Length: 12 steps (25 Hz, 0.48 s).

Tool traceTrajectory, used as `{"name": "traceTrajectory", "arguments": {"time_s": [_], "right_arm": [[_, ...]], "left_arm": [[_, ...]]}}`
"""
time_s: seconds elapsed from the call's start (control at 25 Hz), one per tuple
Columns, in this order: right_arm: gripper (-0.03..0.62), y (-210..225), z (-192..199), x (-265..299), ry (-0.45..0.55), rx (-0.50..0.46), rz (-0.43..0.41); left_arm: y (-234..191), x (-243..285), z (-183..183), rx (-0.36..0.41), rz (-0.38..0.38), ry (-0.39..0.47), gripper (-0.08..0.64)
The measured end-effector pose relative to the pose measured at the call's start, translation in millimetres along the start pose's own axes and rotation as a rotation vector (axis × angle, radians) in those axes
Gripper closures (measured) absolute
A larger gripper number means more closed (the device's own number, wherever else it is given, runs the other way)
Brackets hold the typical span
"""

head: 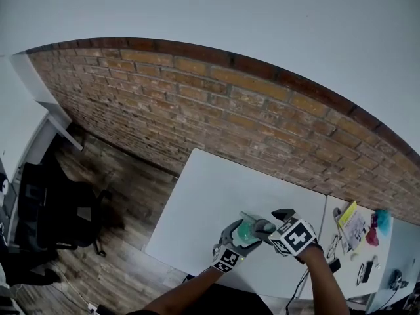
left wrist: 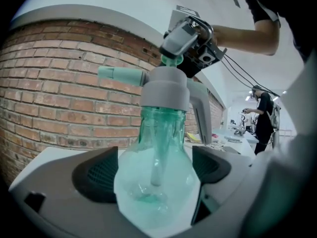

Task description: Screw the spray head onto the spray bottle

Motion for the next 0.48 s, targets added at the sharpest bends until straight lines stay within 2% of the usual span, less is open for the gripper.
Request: {"name": "traceTrajectory", "arguments": {"time_s": [0.16, 0.28, 0.44, 0.48], "right_arm": [[0.279, 0.2, 21.3, -15.0, -0.038, -0.116, -0.056], [0.281, -3.4, 29.1, -8.0, -0.025, -0.035, -0.101], [0.286, -3.4, 26.0, 8.2, -0.013, 0.057, -0.082], [0.330, -2.6, 25.5, 10.1, -0.026, 0.076, -0.069]], "left_arm": [[-1.1, -1.0, 1.3, -0.004, -0.004, 0.002, 0.104], [-0.8, -0.4, 1.8, -0.005, -0.005, -0.002, 0.104], [0.8, 0.8, 0.7, -0.002, -0.009, 0.004, 0.104], [0.8, 1.1, 0.0, -0.002, -0.009, 0.004, 0.104]]}}
Point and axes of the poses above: the fingertips, and each gripper's own axes: x forward along the fingers, y to its right, z out of its underside, the point moved 3 cm from there along -x, backward along the fingers, and after that the axes turned 1 degree about y, right-handed, at the moved point
